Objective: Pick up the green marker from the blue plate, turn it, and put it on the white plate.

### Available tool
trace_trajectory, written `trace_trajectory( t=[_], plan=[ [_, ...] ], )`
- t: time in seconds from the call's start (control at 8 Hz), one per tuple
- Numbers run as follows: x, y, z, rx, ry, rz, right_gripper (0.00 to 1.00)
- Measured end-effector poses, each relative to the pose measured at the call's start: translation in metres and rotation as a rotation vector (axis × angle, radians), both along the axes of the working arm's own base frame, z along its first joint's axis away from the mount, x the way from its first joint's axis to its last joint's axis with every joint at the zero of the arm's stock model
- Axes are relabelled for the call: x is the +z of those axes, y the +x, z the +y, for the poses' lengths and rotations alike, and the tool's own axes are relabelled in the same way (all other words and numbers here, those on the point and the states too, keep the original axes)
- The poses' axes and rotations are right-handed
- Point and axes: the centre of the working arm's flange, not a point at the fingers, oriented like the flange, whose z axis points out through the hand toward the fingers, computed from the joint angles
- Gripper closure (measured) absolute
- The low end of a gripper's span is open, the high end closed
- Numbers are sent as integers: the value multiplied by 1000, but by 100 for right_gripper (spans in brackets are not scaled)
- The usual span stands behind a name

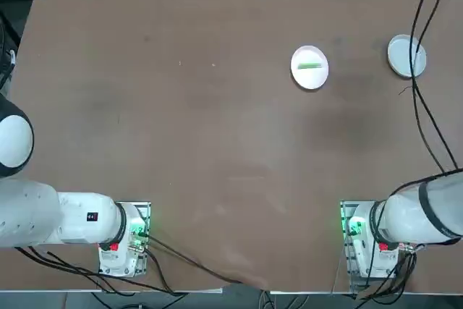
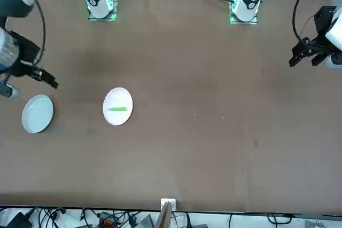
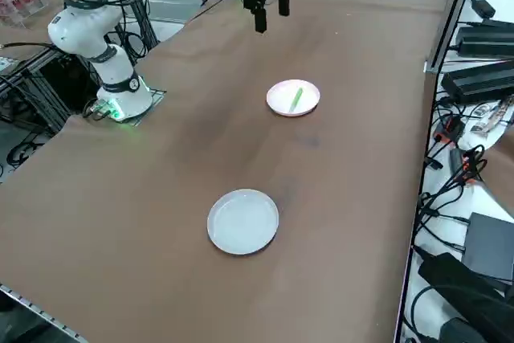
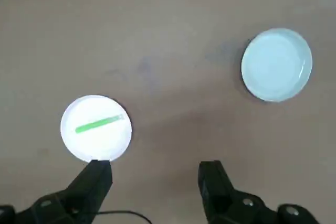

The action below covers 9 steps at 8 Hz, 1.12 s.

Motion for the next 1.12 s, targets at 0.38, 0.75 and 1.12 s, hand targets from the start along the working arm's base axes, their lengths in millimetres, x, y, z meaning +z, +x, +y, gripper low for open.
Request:
trace_trajectory(
  t=[0.38,0.75,1.12],
  plan=[
    [26,-15,-6,14,1,-24,0],
    [44,-40,-29,145,0,-20,0],
    [48,-67,-37,263,2,2,0]
  ],
)
